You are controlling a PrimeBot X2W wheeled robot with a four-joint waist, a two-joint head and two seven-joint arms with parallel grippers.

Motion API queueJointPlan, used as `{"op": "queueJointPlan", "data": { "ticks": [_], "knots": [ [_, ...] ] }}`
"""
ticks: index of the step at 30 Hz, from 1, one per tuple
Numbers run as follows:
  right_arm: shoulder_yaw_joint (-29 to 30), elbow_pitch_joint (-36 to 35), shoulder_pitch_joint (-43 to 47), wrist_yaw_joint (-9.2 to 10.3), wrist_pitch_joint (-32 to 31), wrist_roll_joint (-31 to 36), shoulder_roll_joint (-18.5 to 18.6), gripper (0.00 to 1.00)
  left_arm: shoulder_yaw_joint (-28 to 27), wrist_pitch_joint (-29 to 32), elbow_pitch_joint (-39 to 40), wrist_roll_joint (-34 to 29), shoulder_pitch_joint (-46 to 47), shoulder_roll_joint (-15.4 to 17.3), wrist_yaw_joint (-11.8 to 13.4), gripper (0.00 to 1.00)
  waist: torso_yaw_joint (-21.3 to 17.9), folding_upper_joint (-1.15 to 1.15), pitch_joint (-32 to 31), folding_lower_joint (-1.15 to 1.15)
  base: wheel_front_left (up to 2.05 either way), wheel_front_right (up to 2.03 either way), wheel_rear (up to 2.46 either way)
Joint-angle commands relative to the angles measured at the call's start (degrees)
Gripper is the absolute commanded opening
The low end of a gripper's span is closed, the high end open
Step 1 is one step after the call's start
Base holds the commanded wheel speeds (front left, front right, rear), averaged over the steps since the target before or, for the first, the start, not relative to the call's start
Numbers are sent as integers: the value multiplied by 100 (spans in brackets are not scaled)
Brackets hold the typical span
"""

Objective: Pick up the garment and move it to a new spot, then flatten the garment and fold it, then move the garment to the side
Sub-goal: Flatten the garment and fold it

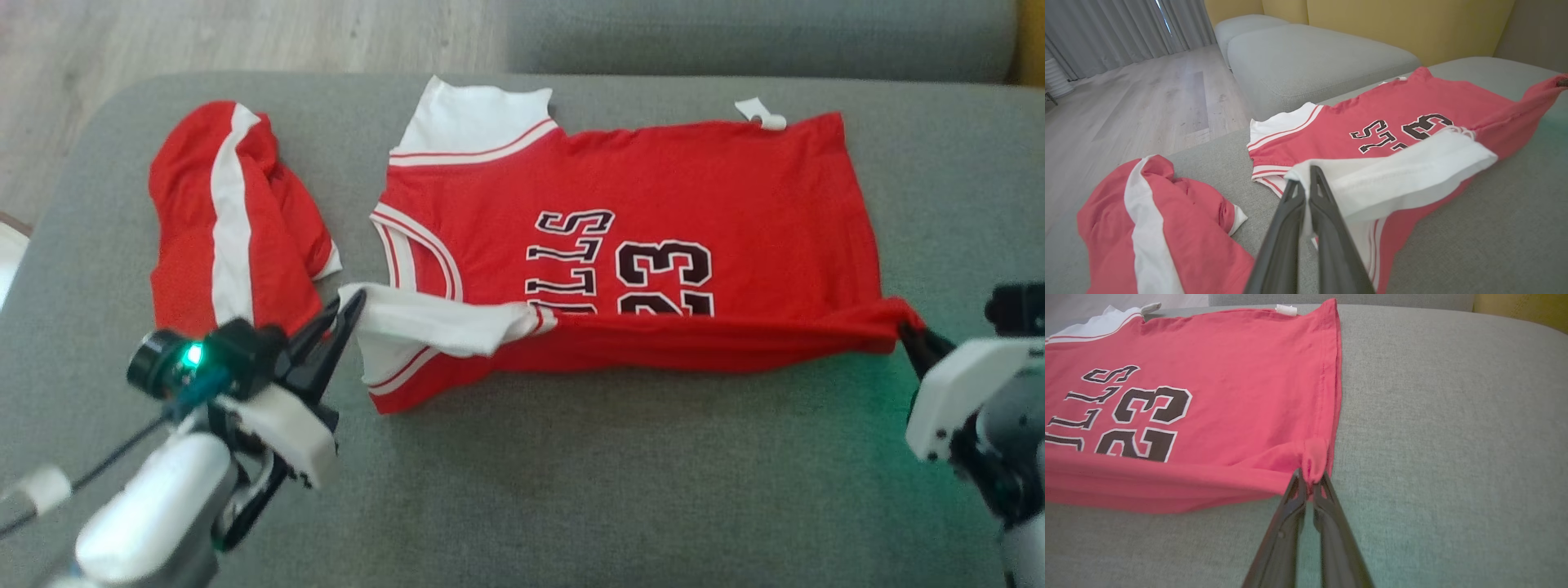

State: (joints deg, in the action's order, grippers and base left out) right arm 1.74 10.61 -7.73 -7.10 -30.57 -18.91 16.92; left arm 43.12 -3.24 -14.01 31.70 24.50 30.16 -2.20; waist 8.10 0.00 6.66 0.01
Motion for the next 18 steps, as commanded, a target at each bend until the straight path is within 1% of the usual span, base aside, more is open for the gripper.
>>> {"op": "queueJointPlan", "data": {
  "ticks": [1, 7, 8, 13, 18],
  "knots": [
    [-93, -108, -326, -39, -32, 105, 90, 0, -193, 37, 0, -40, 440, 150, -67, 0, -15, 0, 109, -1, 0, 0, 0],
    [-65, 351, -871, -39, -144, 377, 92, 0, -2, 146, -630, -68, 1037, 10, -350, 0, -27, 0, 398, -1, 0, 0, 0],
    [-87, 479, -1017, -39, -141, 415, 83, 0, 58, 139, -846, -58, 1225, -42, -408, 0, -33, 0, 474, -1, 0, 0, 0],
    [-197, 815, -1381, -39, -72, 490, 55, 0, 218, -48, -1445, 19, 1656, -150, -497, 0, -66, 0, 642, -1, 0, 0, 0],
    [-288, 1027, -1564, -39, 15, 506, 57, 0, 377, -173, -1766, 57, 1861, -226, -517, 0, -71, 0, 706, -1, 0, 0, 0]
  ]
}}
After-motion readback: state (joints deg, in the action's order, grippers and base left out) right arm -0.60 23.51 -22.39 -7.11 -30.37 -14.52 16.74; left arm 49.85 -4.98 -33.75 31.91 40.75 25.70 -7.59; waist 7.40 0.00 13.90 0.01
